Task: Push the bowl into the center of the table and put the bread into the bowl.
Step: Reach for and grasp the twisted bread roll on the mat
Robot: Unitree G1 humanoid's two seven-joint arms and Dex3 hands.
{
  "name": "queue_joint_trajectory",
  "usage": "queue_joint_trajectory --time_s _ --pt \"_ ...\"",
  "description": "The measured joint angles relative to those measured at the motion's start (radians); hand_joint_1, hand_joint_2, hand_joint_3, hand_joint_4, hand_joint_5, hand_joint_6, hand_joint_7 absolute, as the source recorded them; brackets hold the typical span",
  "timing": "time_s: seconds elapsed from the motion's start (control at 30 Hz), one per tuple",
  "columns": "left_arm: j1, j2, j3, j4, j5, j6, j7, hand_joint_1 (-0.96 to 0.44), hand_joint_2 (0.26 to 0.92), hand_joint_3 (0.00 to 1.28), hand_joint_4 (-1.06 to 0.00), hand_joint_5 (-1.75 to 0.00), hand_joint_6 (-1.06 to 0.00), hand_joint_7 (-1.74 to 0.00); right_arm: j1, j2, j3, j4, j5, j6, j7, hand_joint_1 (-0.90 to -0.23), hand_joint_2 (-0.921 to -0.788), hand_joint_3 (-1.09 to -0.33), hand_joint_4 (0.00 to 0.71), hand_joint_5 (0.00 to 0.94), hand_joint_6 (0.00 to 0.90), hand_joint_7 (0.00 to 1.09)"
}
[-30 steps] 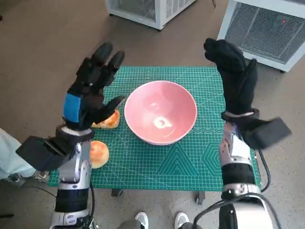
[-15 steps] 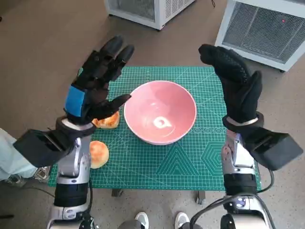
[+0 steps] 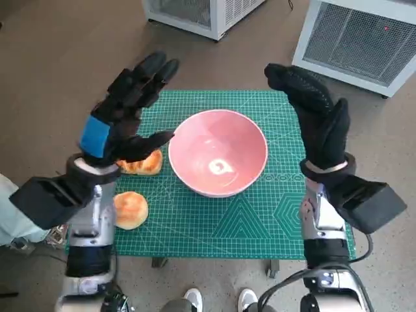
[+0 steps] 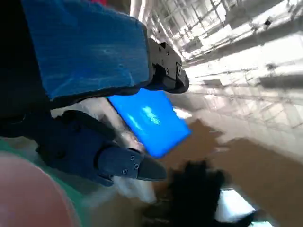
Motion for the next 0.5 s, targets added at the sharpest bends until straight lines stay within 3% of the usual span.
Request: queue_joint_trajectory --time_s 0.23,0.5 --pt "-0.018 0.202 0.015 0.044 0.187 -0.001 0.061 -0.30 0.836 0.01 -0.26 0.00 -0.27 -0.09 0.006 0.004 0.009 -0.020 0.001 0.028 -0.015 -0.778 -0.921 -0.726 0.230 0.000 0.128 0.45" --pt "-0.022 0.322 -0.005 0.035 0.185 0.147 -0.041 -0.13 0.784 0.00 -0.28 -0.01 -0.30 -0.06 0.018 0.013 0.014 -0.026 0.001 0.043 -0.023 -0.775 -0.921 -0.726 0.226 0.000 0.122 0.46"
